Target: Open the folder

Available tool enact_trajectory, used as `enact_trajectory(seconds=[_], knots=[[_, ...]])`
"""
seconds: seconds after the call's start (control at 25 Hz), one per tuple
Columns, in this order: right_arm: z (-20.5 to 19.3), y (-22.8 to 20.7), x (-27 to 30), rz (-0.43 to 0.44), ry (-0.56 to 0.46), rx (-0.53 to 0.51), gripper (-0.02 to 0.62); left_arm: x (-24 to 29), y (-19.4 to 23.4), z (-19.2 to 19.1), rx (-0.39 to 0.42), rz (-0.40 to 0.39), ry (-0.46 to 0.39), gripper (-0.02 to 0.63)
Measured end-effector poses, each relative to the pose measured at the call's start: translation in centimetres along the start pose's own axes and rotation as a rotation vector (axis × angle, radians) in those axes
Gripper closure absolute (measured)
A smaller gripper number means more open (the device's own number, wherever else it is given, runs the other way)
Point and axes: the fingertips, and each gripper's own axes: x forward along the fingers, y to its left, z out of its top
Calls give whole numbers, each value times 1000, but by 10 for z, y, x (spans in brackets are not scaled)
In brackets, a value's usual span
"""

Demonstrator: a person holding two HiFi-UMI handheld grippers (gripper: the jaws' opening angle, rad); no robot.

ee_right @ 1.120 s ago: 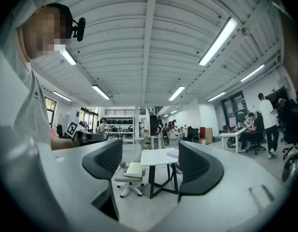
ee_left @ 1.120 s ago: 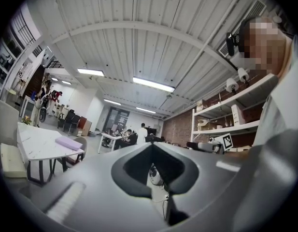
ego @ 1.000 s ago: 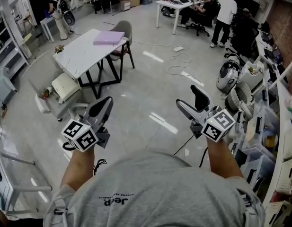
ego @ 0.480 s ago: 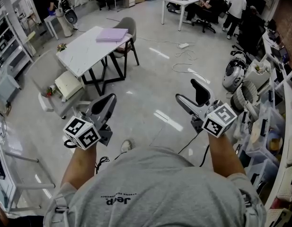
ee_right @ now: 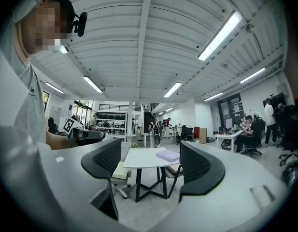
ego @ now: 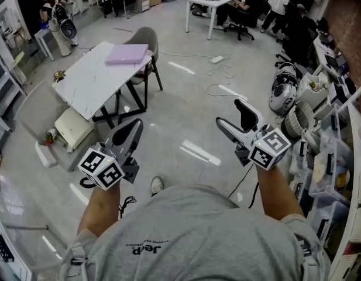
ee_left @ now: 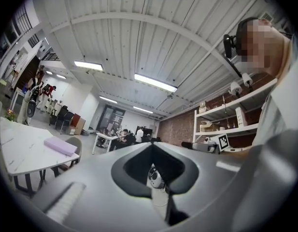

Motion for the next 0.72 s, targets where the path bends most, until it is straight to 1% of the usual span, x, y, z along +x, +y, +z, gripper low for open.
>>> enact_trajectory(seconds=[0.24,0.44,0.56,0.72], knots=[[3,-28,122,-49,-1,-3,238,37,122,34,-1,-54,21,557],[8,-48,219,-66,-12,-2,238,53,221,61,-7,-53,21,557],[11,-61,266,-78,-16,7,238,66,265,72,-6,-57,29,557],[11,-74,315,-73,-11,12,238,79,306,81,-8,-64,45,557]])
